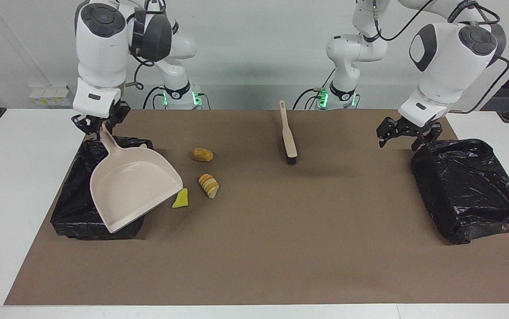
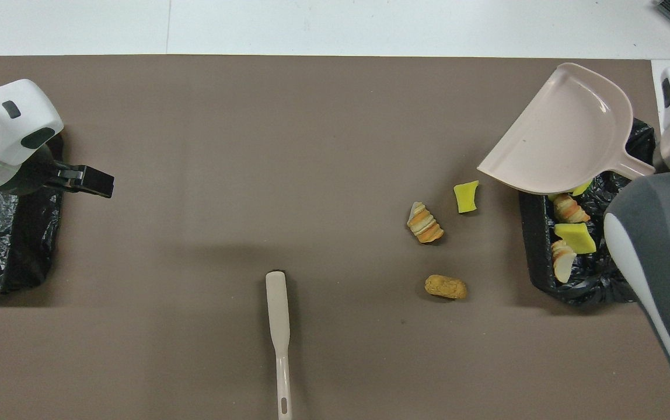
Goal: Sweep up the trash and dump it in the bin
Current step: 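Bring the empty dustpan back to the table center with the right gripper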
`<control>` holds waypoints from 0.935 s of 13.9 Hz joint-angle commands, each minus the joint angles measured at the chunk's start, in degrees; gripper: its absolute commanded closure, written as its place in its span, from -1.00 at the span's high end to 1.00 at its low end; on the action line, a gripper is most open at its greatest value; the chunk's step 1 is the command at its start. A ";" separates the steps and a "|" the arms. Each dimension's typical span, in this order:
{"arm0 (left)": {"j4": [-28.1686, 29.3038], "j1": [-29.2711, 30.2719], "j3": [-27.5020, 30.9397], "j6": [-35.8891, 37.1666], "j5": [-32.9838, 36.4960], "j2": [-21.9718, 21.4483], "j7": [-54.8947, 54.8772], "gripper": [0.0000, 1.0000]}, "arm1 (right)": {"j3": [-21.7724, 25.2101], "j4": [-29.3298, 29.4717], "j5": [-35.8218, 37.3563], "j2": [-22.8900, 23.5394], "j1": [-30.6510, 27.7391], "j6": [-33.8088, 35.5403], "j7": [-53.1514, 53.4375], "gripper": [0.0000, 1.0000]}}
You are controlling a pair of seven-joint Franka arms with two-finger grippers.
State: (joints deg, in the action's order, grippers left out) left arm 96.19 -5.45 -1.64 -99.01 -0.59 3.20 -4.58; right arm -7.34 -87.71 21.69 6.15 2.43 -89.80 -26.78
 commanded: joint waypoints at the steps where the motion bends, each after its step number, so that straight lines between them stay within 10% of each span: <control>1: -0.74 -0.26 0.15 0.49 1.20 0.31 -0.52 1.00 | -0.04 5.78 -4.62 4.56 3.01 0.86 13.55 -1.00; 13: 0.05 -0.09 0.15 0.22 1.12 0.05 -0.96 1.00 | -0.21 17.22 -15.71 21.09 19.89 -9.50 56.12 -1.00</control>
State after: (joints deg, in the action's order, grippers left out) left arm 96.23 -5.45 -1.57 -99.01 -0.59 3.32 -4.88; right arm -7.64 -72.96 7.41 24.87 21.35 -97.28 26.22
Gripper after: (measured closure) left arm 0.000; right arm 0.687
